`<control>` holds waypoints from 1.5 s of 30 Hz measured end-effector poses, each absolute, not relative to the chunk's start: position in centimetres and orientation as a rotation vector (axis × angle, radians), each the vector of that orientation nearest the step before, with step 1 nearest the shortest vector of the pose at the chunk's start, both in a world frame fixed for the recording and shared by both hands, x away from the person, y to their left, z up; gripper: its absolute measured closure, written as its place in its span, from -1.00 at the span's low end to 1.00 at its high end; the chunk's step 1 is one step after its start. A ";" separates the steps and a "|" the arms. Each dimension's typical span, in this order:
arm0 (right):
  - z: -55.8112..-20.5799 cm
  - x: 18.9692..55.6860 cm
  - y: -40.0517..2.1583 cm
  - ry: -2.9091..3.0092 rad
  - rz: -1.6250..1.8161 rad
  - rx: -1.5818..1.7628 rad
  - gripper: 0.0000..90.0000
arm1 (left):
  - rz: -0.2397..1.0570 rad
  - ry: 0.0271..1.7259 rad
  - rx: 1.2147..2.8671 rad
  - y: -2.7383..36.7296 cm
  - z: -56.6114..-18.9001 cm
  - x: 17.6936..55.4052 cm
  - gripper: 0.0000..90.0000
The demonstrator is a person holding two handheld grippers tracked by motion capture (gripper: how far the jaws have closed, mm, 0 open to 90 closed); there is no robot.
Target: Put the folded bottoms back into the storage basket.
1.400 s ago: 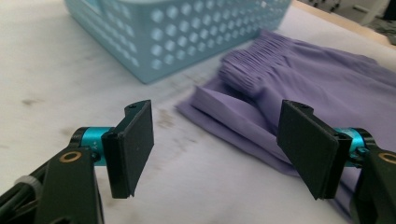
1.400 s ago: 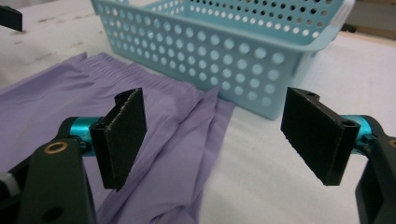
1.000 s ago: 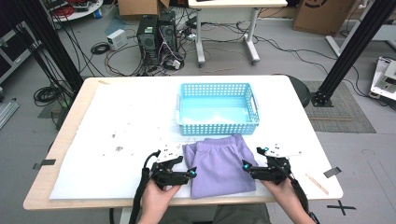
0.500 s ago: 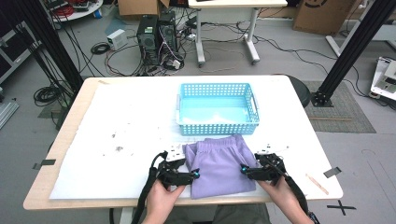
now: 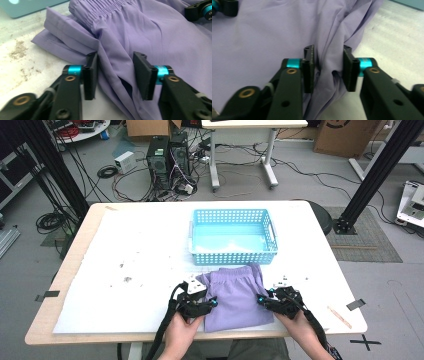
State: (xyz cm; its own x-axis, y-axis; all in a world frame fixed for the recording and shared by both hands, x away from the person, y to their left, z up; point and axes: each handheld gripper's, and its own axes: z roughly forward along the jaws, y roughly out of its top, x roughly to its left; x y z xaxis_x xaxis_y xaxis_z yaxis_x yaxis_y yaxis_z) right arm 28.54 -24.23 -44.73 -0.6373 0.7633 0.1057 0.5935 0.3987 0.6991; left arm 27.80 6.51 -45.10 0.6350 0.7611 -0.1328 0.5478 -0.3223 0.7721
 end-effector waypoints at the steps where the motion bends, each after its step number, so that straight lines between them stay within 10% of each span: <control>1: -44.7 28.6 -24.1 2.431 1.077 1.200 0.67 | 0.318 1.027 2.013 6.5 -45.1 27.8 0.35; 15: -44.7 28.5 -23.7 2.448 1.116 1.184 0.85 | 0.249 1.000 2.013 6.6 -45.1 28.7 0.86; 45: -39.8 26.2 -24.6 2.294 1.365 1.052 0.88 | 0.245 0.870 1.883 8.2 -40.4 27.2 0.89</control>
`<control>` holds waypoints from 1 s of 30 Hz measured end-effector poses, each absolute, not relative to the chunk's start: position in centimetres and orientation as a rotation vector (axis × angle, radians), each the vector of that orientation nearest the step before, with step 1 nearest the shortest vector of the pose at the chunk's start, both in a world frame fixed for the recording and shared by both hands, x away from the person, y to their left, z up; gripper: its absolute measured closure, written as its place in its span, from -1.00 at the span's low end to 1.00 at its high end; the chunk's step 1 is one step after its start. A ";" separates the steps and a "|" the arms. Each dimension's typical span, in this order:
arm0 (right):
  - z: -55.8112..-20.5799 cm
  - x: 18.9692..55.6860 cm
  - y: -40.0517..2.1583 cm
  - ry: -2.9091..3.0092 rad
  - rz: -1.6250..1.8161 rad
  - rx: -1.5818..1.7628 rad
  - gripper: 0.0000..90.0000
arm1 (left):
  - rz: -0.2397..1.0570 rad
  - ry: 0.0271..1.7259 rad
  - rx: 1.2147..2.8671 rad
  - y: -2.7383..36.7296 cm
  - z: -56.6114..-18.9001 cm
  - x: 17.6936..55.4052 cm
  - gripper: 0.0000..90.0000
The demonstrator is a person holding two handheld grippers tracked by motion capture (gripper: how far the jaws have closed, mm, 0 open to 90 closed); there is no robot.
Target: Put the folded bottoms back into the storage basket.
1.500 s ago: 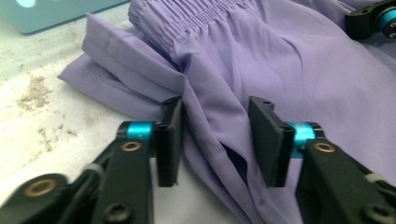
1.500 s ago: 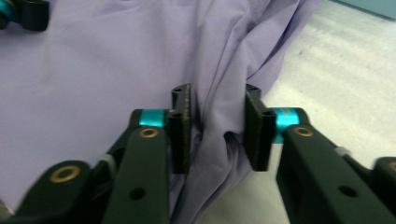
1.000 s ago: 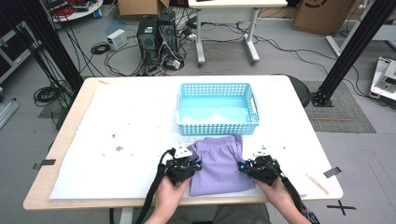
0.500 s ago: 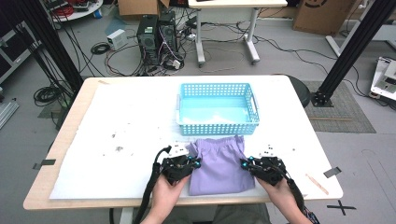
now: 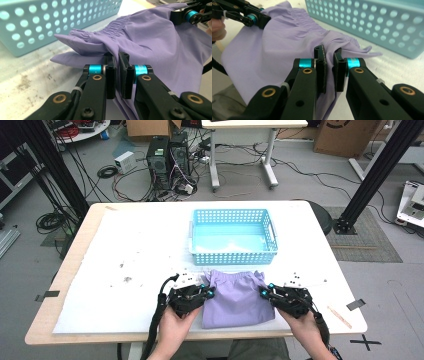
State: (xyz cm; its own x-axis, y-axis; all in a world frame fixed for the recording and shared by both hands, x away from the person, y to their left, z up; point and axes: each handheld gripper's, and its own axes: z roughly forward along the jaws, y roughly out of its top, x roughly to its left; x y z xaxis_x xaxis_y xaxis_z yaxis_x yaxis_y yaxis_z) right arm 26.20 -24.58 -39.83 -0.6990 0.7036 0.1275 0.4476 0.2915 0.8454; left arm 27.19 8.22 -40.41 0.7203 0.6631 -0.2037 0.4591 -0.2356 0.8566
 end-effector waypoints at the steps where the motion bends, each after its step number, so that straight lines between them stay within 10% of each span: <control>1: -39.5 26.2 -24.6 2.288 1.368 1.046 0.88 | 0.243 0.864 1.877 8.3 -40.2 27.2 0.89; 30: -31.2 34.2 -23.9 2.113 1.400 0.994 0.88 | 0.409 0.806 1.784 8.8 -30.2 35.7 0.89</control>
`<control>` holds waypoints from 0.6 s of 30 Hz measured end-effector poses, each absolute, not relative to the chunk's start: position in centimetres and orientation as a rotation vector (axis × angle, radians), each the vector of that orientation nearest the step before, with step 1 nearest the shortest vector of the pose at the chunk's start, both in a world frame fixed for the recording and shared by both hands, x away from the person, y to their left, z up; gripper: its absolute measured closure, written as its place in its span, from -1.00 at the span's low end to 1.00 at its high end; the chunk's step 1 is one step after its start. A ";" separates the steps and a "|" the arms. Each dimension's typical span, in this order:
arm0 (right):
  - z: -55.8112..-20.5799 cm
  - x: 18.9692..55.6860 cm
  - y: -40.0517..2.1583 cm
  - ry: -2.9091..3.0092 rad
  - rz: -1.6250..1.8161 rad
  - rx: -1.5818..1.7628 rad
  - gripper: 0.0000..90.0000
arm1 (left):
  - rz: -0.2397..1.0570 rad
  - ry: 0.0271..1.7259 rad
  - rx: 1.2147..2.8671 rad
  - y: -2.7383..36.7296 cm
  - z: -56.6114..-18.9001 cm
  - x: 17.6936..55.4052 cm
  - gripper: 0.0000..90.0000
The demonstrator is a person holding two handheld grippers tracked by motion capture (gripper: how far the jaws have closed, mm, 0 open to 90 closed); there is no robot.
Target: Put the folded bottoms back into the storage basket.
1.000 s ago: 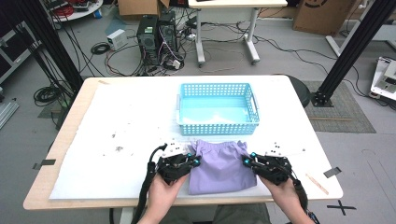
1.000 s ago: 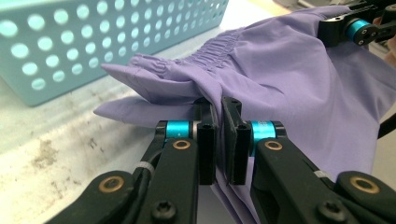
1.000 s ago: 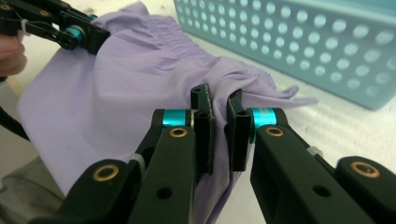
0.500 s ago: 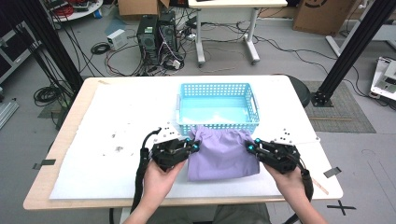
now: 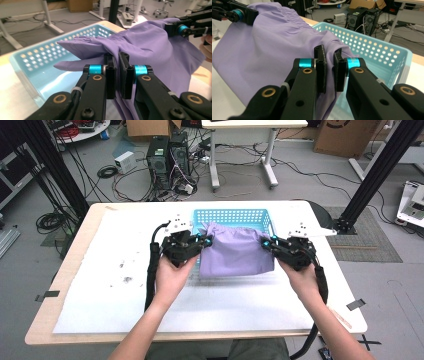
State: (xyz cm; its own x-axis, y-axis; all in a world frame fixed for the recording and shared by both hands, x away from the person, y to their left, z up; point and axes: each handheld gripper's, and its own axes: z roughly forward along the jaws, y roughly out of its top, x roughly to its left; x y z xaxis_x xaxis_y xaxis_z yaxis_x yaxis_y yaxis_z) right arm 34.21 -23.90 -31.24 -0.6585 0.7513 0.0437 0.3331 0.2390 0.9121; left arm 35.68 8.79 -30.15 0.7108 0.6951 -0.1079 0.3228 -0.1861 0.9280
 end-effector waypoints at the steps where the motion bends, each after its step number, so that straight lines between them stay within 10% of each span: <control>1: -31.2 34.8 -23.8 2.112 1.391 0.993 0.88 | 0.415 0.815 1.778 8.8 -30.1 36.3 0.89; 18: -32.3 42.8 -22.5 2.112 1.294 1.018 0.88 | 0.472 0.894 1.779 8.1 -31.4 44.2 0.90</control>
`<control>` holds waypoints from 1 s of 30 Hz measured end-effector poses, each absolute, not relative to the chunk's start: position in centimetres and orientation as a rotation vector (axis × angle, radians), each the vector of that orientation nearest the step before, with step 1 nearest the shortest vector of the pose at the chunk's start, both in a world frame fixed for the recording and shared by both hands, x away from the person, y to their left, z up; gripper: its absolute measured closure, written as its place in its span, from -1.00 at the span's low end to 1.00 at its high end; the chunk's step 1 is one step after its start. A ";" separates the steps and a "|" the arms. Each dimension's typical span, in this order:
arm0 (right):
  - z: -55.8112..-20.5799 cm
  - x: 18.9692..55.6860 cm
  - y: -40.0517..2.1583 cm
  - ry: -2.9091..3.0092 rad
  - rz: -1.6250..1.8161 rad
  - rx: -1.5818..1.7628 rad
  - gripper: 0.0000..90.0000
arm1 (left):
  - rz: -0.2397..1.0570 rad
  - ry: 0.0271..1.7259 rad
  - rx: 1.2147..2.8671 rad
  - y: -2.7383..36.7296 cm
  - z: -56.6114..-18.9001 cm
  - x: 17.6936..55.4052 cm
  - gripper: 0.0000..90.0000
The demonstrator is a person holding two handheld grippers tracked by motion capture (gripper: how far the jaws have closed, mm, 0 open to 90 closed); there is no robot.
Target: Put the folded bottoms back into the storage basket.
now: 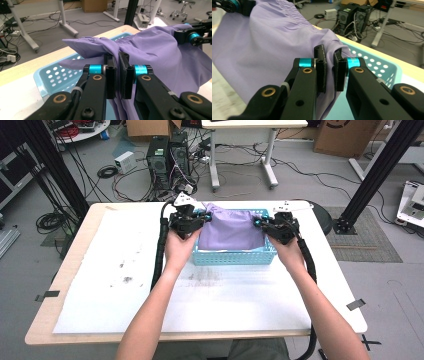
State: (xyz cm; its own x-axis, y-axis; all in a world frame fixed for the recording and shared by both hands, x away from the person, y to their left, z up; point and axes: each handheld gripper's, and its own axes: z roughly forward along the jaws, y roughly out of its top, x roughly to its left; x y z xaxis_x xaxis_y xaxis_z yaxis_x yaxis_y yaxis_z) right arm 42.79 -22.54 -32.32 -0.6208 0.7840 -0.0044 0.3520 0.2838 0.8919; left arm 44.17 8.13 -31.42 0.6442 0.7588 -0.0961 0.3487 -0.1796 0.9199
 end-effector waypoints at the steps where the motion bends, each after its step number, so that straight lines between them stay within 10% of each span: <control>1: -32.5 43.2 -22.5 2.112 1.287 1.017 0.88 | 0.479 0.889 1.780 8.0 -31.6 44.5 0.90; 16: -34.2 46.7 -22.2 2.117 1.195 1.073 0.72 | 0.511 0.936 1.843 7.1 -34.1 48.0 0.87; 19: -34.6 47.0 -22.4 2.118 1.159 1.112 0.52 | 0.553 0.975 1.869 7.2 -34.6 48.3 0.29; 30: -34.6 44.5 -24.5 2.069 1.197 1.065 0.07 | 0.620 0.908 1.824 10.2 -34.0 45.4 -0.09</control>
